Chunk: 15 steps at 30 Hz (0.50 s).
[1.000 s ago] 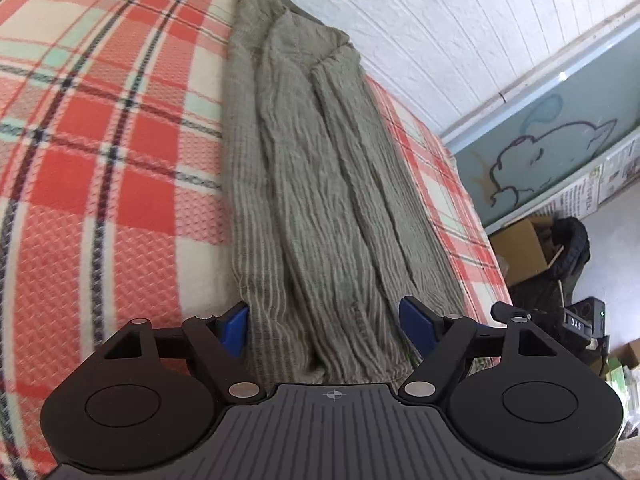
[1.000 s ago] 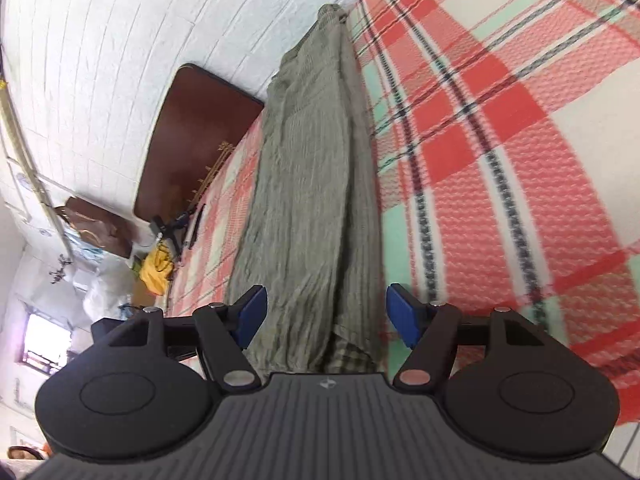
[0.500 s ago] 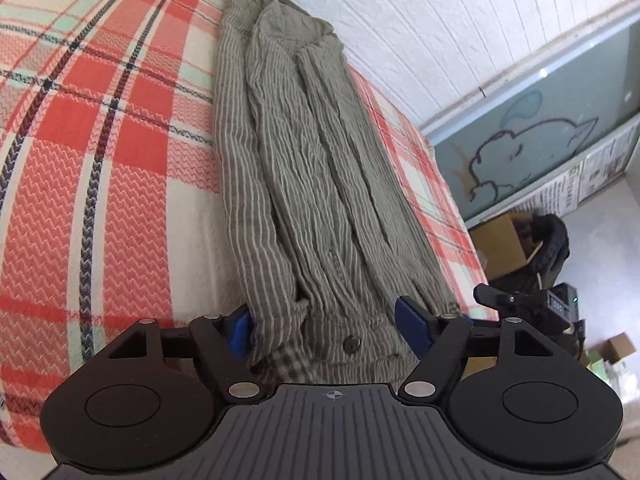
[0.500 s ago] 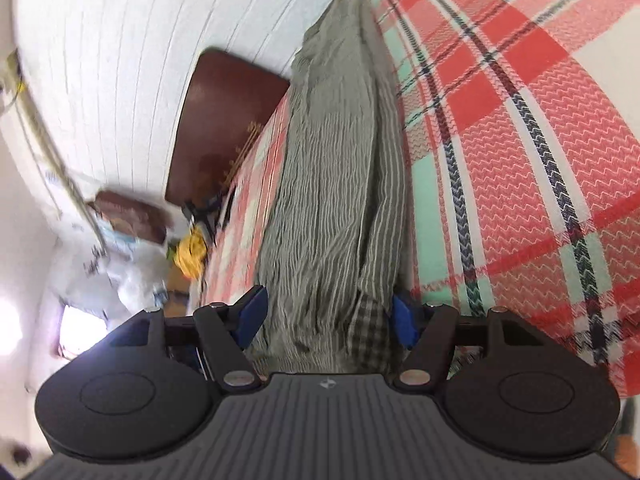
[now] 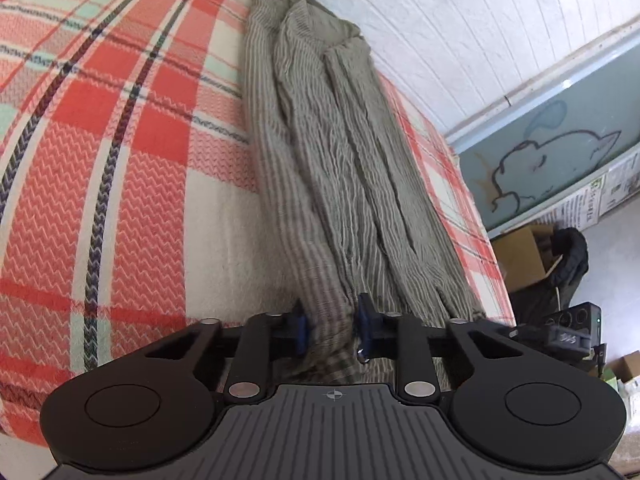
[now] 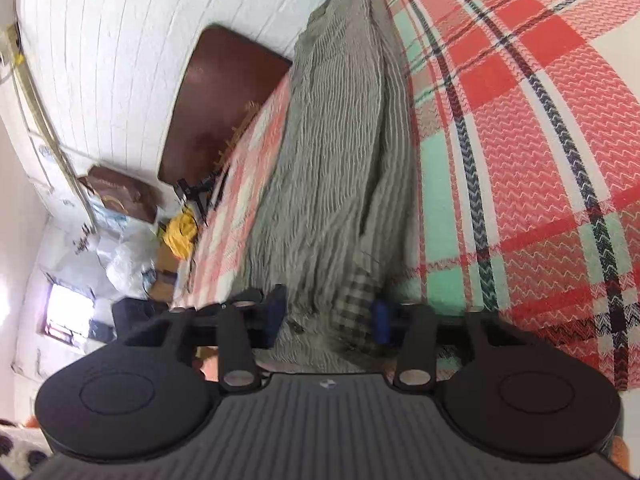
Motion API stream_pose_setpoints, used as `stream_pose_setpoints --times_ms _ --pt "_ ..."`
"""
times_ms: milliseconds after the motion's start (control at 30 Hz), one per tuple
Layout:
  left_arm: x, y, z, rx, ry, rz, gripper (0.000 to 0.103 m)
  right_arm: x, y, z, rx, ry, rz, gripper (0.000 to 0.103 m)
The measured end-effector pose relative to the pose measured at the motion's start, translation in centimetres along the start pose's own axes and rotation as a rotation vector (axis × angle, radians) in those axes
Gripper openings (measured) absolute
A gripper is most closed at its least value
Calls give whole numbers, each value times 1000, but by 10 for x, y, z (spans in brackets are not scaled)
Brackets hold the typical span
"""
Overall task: Fold clothes
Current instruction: 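Lift the hem with both grippers and fold it toward the collar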
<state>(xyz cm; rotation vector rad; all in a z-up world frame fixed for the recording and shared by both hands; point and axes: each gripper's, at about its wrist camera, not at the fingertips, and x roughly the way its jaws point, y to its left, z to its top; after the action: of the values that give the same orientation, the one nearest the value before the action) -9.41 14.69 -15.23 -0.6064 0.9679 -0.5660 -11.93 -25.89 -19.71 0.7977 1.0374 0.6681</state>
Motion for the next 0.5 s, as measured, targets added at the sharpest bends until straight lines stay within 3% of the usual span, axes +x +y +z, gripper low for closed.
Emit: stream_pose_setpoints --times_ms 100,300,433,500 --pt "-3 1 -2 -21 -6 -28 13 -1 -10 -3 67 5 19 13" --pt "-20 4 10 -124 -36 -107 12 -21 -8 10 142 -15 166 13" --pt "-30 -7 33 -142 -85 -166 13 -24 11 39 124 -26 254 13" --pt "-31 -12 50 -149 -115 -186 18 -21 23 60 101 -37 284 13"
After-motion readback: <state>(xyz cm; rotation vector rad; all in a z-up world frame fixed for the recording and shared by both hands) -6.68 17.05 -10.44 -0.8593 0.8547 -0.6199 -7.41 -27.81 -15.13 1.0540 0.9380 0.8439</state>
